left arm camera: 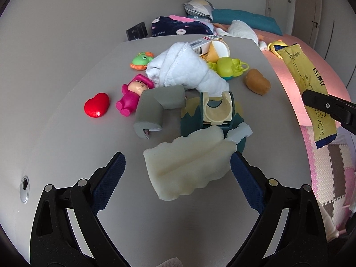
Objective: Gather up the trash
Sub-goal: 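Reach the right gripper to the yellow snack wrapper and grasp it, then grasp the white foam piece with the left gripper while the right holds the wrapper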
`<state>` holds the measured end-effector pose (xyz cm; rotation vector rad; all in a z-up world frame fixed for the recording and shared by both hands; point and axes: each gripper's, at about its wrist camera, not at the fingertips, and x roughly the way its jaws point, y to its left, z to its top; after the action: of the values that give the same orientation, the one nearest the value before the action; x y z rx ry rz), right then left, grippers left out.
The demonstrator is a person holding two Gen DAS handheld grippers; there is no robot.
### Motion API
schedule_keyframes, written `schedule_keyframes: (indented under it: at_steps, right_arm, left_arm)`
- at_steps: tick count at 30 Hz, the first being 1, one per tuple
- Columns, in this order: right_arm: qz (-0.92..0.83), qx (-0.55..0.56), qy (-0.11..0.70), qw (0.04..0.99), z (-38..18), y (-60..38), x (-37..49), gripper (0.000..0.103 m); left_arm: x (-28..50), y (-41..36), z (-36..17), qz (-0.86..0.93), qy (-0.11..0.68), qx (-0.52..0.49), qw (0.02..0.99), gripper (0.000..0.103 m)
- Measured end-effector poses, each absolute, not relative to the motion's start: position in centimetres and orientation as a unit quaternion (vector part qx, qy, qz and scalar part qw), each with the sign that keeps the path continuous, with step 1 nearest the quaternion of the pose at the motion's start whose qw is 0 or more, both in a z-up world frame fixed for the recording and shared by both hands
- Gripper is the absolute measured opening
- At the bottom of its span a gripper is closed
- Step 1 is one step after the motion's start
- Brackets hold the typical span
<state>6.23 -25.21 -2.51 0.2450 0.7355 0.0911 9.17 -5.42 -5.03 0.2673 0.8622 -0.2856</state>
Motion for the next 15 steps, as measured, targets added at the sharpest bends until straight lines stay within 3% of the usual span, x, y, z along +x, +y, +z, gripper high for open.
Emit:
schedule_keyframes:
  at_steps: [15]
  right_arm:
    - [0.039,0.130,0.362,0.922,-2.7,-25.8,6.1,0.014]
  left_arm:
    - [10.5,-5.9,-5.6,-0.158,0.405,0.089,0.896,0.044]
